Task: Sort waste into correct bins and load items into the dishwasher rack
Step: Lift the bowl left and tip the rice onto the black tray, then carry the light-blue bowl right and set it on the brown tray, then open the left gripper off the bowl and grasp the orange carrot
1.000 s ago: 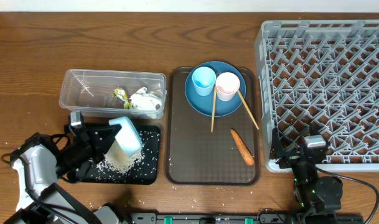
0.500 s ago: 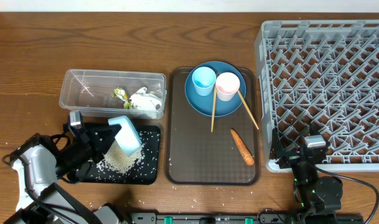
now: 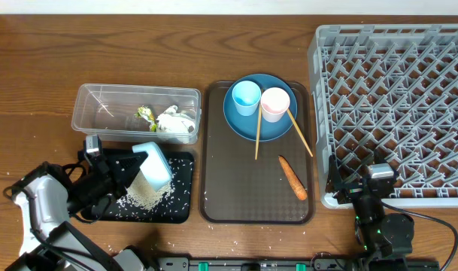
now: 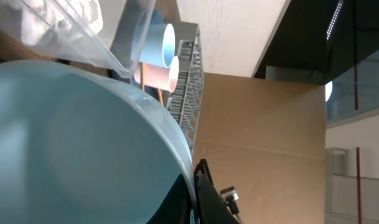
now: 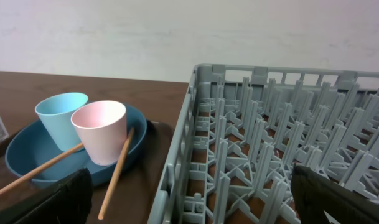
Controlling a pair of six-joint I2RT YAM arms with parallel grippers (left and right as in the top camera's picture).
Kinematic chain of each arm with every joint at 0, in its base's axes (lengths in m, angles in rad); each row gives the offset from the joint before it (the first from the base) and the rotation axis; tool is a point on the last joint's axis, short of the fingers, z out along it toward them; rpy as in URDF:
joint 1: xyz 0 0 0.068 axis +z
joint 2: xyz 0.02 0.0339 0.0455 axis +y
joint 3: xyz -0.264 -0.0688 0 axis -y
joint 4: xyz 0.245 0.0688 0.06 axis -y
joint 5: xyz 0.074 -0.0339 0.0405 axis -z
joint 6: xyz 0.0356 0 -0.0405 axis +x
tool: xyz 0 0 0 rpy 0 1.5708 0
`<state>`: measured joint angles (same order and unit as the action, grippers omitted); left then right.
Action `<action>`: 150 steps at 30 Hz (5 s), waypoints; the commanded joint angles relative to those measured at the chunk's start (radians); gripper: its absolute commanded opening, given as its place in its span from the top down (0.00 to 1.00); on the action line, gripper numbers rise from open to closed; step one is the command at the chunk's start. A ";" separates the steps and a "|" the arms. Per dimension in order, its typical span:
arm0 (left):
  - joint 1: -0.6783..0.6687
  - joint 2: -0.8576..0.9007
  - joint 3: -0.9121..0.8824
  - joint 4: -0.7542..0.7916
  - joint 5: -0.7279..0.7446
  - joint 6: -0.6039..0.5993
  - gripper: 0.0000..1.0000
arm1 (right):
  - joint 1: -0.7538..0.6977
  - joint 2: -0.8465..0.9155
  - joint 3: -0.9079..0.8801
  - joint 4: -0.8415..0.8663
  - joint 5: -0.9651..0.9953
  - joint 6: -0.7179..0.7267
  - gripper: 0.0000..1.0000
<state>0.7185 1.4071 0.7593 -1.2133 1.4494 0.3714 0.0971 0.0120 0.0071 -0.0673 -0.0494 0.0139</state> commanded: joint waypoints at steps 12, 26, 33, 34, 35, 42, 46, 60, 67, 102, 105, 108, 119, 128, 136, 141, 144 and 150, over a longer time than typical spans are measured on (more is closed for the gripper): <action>-0.284 -0.286 0.188 0.144 -0.321 -0.349 0.94 | -0.006 -0.005 -0.002 -0.004 0.000 -0.008 0.01; -0.994 -0.428 0.187 0.360 -0.941 -0.772 0.94 | -0.006 -0.005 -0.002 -0.004 0.000 -0.008 0.01; -1.299 -0.357 0.187 0.436 -1.161 -0.864 0.94 | -0.006 -0.005 -0.002 -0.004 0.001 -0.008 0.01; -1.339 -0.338 0.187 0.449 -1.191 -0.882 0.94 | -0.006 -0.005 -0.002 -0.004 0.000 -0.008 0.01; -1.369 -0.320 0.187 0.460 -1.212 -0.894 0.93 | -0.006 -0.005 -0.002 -0.004 0.000 -0.008 0.01; -1.540 -0.142 0.187 0.552 -1.269 -0.916 0.94 | -0.006 -0.005 -0.002 -0.004 0.000 -0.008 0.01; -1.567 -0.051 0.187 0.595 -1.288 -0.920 0.94 | -0.006 -0.005 -0.002 -0.004 0.000 -0.008 0.01; -1.567 0.076 0.187 0.621 -1.324 -0.928 0.86 | -0.006 -0.005 -0.002 -0.004 0.000 -0.008 0.01; -1.567 0.072 0.188 0.625 -1.329 -0.987 0.62 | -0.006 -0.005 -0.002 -0.004 0.000 -0.008 0.01; -1.842 0.185 0.245 1.030 -1.569 -1.420 0.30 | -0.006 -0.005 -0.002 -0.004 0.000 -0.008 0.01; -1.843 0.233 0.245 1.045 -1.592 -1.452 0.30 | -0.006 -0.005 -0.002 -0.004 0.001 -0.008 0.01; -1.844 0.272 0.245 1.060 -1.593 -1.455 0.30 | -0.006 -0.005 -0.002 -0.004 0.000 -0.008 0.01; -1.844 0.400 0.245 1.122 -1.605 -1.454 0.32 | -0.006 -0.005 -0.002 -0.004 0.001 -0.008 0.01; -1.845 0.407 0.245 1.051 -1.631 -1.445 0.32 | -0.006 -0.005 -0.002 -0.004 0.001 -0.008 0.01; -1.849 0.433 0.245 1.055 -1.653 -1.447 0.33 | -0.006 -0.005 -0.002 -0.004 0.000 -0.008 0.01; -1.849 0.449 0.245 1.039 -1.651 -1.446 0.34 | -0.006 -0.005 -0.002 -0.004 0.000 -0.008 0.01; -1.847 0.434 0.246 0.987 -1.653 -1.445 0.37 | -0.006 -0.005 -0.002 -0.004 0.000 -0.008 0.01; -1.847 0.359 0.246 0.857 -1.653 -1.439 0.37 | -0.006 -0.005 -0.002 -0.004 0.000 -0.008 0.01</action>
<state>-1.1286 1.7916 1.0145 -0.3115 -0.1757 -1.0760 0.0971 0.0120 0.0071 -0.0669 -0.0494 0.0139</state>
